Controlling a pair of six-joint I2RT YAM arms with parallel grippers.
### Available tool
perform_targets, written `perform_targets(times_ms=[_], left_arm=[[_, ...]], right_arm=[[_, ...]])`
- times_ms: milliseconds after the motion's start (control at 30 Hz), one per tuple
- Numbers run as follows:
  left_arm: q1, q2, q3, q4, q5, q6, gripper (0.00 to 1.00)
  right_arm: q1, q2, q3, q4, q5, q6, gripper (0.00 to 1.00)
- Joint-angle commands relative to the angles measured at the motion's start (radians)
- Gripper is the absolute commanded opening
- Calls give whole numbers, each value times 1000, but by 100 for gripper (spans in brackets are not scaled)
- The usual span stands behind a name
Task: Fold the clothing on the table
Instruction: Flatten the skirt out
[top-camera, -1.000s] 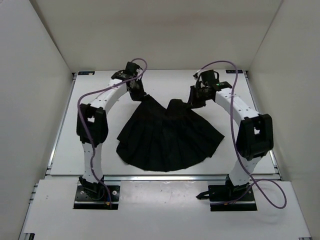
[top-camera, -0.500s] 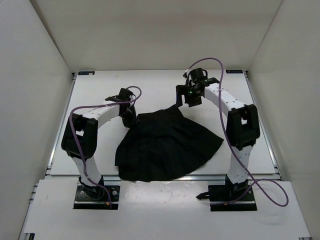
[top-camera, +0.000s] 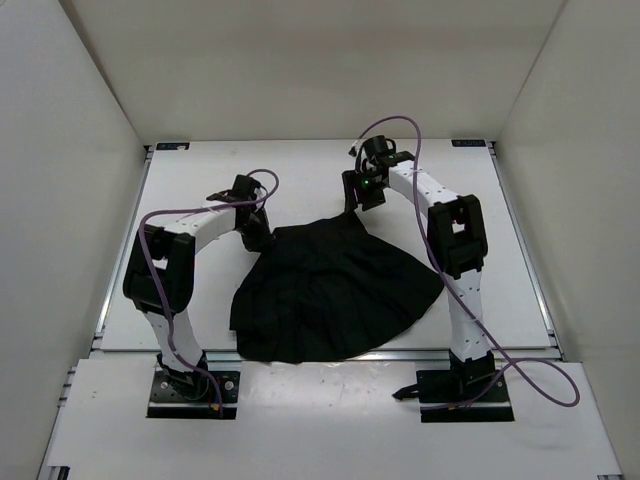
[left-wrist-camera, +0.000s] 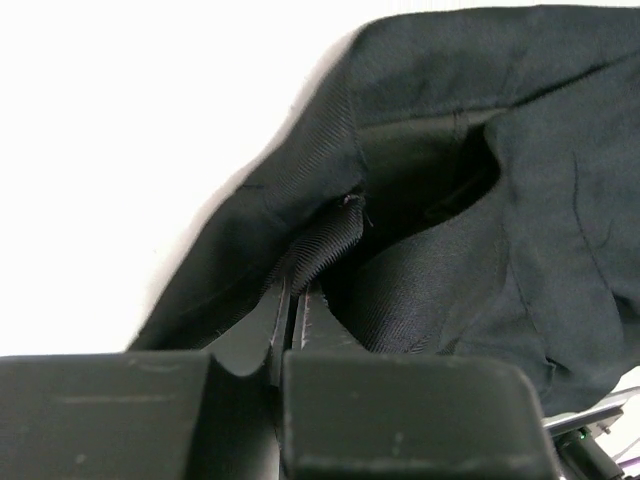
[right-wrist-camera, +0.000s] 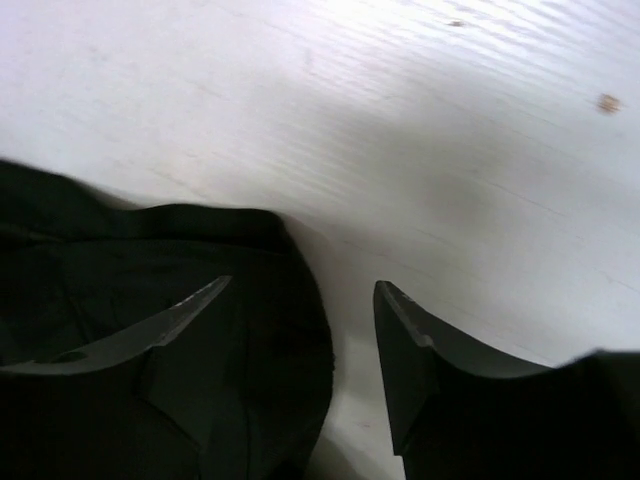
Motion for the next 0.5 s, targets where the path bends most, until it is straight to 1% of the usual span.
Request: perform_targets(times_ms=[0, 67, 133, 200, 233, 267, 300, 333, 433, 467], left_arm=[[22, 1, -7, 32, 21, 5, 0], [33, 16, -2, 31, 22, -3, 0], [42, 7, 5, 28, 18, -12, 0], [50, 13, 10, 28, 18, -7, 0], [53, 13, 13, 29, 21, -16, 0], [59, 13, 16, 25, 24, -18, 0], [59, 12, 18, 26, 27, -18, 0], [62, 9, 21, 34, 27, -23, 0], [62, -22, 28, 28, 27, -20, 0], [66, -54, 28, 32, 31, -29, 0]], right_arm=[[10, 3, 6, 13, -102, -29, 53], [11, 36, 41, -10, -130, -43, 52], [16, 59, 69, -16, -127, -45, 54], [13, 83, 95, -22, -135, -43, 52], [14, 97, 109, -25, -144, -34, 44], [14, 106, 126, -31, -153, -34, 23], [13, 112, 130, -36, -153, -35, 14], [17, 100, 132, -46, -132, -32, 0], [11, 33, 141, -82, -81, -23, 0], [1, -18, 144, -85, -78, -9, 0]])
